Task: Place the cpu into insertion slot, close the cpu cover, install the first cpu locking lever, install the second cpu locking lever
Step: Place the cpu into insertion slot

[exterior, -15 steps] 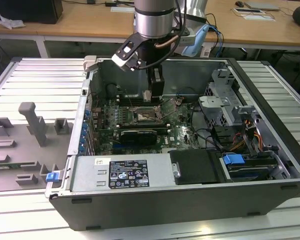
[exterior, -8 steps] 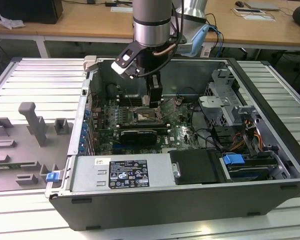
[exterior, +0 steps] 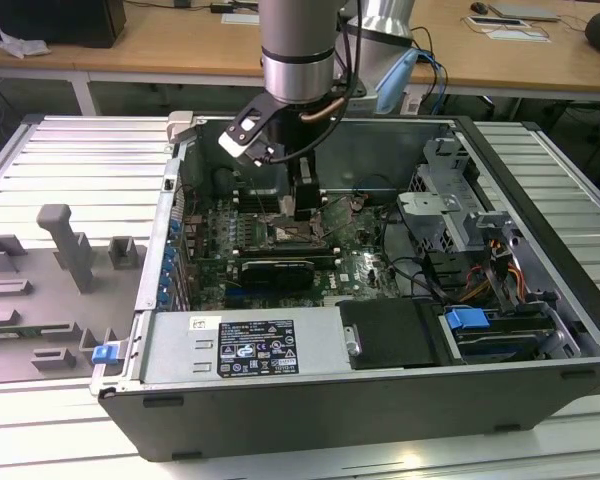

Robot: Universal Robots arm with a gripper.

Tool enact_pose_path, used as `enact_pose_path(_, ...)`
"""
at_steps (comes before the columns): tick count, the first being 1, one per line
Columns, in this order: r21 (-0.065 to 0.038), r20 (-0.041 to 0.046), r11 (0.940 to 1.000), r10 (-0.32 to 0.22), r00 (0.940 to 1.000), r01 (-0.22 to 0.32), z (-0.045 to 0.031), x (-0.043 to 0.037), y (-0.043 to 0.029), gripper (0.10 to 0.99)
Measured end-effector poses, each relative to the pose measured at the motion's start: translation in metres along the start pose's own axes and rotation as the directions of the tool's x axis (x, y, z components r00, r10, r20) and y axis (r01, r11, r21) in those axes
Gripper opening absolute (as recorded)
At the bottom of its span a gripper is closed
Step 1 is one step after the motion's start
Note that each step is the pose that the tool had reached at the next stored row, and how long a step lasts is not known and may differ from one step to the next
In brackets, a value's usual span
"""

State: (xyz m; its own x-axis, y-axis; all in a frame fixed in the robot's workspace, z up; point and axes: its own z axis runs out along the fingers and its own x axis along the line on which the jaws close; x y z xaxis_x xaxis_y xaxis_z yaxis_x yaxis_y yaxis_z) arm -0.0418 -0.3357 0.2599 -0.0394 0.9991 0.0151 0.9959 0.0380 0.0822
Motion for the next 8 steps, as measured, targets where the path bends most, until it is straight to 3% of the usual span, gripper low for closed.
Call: enact_pose_path(8, 0.000, 0.0003, 1.0000, 0.003, 1.0000, -0.003, 0.0158, 0.0076, -0.0031, 0.537)
